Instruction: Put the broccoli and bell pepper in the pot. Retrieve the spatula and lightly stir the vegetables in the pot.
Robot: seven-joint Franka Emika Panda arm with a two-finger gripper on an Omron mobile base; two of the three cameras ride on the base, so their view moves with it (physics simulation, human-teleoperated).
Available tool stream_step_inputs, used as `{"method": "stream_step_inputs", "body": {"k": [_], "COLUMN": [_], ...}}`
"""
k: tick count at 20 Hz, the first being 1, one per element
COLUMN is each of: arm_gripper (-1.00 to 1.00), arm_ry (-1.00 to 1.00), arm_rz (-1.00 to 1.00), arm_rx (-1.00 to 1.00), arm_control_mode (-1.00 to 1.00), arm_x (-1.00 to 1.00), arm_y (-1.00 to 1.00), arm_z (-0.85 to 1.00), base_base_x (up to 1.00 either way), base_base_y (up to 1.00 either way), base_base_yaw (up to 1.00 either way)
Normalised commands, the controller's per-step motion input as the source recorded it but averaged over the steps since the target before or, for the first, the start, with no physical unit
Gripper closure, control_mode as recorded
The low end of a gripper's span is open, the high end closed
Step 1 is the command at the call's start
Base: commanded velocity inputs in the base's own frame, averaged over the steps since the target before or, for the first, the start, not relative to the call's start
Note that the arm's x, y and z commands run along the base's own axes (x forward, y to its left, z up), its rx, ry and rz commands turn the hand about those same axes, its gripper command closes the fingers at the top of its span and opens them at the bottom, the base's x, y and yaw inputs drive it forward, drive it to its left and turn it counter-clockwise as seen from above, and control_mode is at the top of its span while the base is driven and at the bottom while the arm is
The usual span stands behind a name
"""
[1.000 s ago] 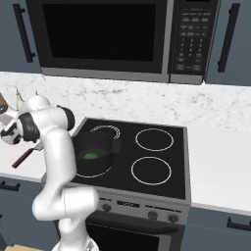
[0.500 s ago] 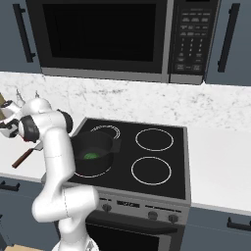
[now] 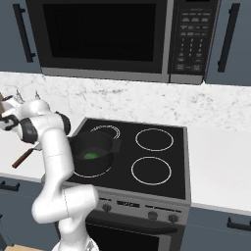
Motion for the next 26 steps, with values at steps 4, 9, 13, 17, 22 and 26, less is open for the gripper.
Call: {"method": "stream_step_inputs", "body": {"k": [4, 9, 13, 17, 22, 26], "arm_gripper": [1.0, 1.0, 1.0, 1.0, 1.0, 1.0], "arm_ry": [-0.03, -0.05, 0.0, 0.0, 0.01, 0.07], "arm_rz": [0.0, 0.0, 0.0, 0.0, 0.0, 0.0], "arm_rx": [0.0, -0.05, -0.1, -0.1, -0.05, -0.02], "arm_control_mode": [-1.0, -1.0, -1.0, -1.0, -1.0, -1.0], "arm_x": [-0.54, -0.74, -0.76, -0.72, -0.35, -0.22], "arm_y": [-0.66, -0.82, -0.88, -0.95, -1.0, -1.0], "arm_z": [0.52, 0.68, 0.49, 0.55, 0.59, 0.32], "base_base_x": [0.0, 0.0, 0.0, 0.0, 0.0, 0.0], "base_base_y": [0.0, 0.0, 0.0, 0.0, 0.0, 0.0], "base_base_yaw": [0.0, 0.0, 0.0, 0.0, 0.0, 0.0]}}
